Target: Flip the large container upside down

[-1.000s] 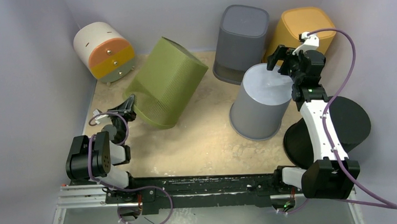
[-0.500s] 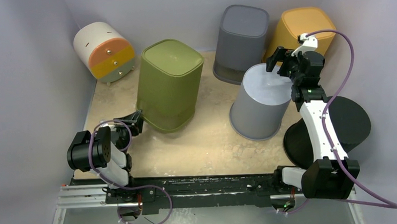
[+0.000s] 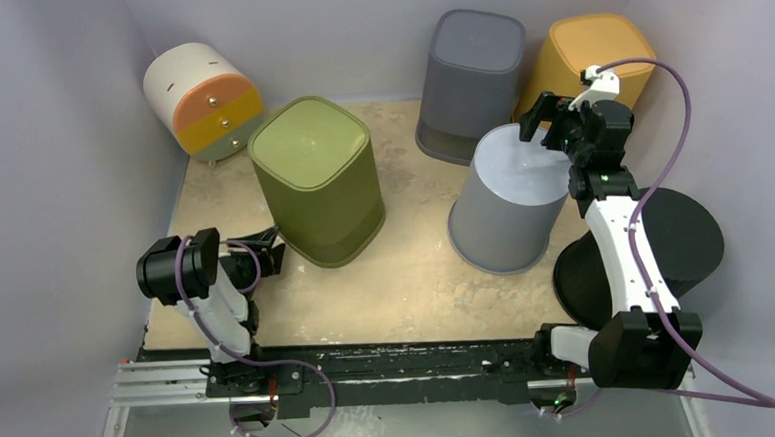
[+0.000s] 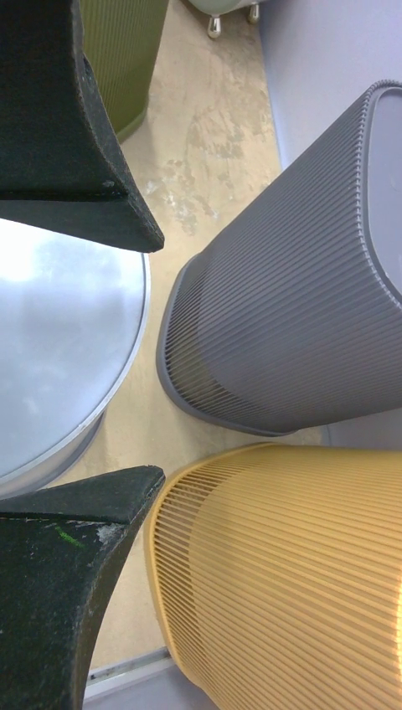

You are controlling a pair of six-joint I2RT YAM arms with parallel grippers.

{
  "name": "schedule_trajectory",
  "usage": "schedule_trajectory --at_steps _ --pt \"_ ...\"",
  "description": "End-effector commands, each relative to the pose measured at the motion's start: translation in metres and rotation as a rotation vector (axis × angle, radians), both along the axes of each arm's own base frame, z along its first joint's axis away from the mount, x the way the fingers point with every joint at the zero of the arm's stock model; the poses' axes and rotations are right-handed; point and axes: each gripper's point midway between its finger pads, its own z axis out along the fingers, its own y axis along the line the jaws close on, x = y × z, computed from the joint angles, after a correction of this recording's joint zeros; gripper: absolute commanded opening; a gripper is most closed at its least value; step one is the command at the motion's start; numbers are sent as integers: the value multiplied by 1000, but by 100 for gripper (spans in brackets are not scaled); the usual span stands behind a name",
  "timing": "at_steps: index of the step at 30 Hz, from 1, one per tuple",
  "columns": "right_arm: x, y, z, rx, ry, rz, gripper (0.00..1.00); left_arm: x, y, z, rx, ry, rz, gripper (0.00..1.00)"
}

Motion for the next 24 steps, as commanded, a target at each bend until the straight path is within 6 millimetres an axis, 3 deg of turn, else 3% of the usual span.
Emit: schedule_trajectory --at_steps 1,7,8,11,14,15,18,24 --pt "-6 2 39 -31 -100 11 100 14 6 20 26 -97 7 58" --pt "-4 3 36 -30 -94 20 100 20 6 6 83 5 -25 59" --pt "-3 4 36 -28 -95 25 100 18 8 -4 116 71 -32 59" --pt "-2 7 35 -25 -90 43 100 14 25 -9 279 229 -25 60" --pt "-1 9 35 -23 -78 56 100 12 53 20 488 340 12 61" --pt "0 9 35 -23 -74 56 100 17 63 43 545 333 39 62" --pt "0 14 36 -27 -61 67 100 14 76 74 642 357 60 62" --pt "-1 59 58 -71 -71 159 100 26 71 88 649 317 23 63"
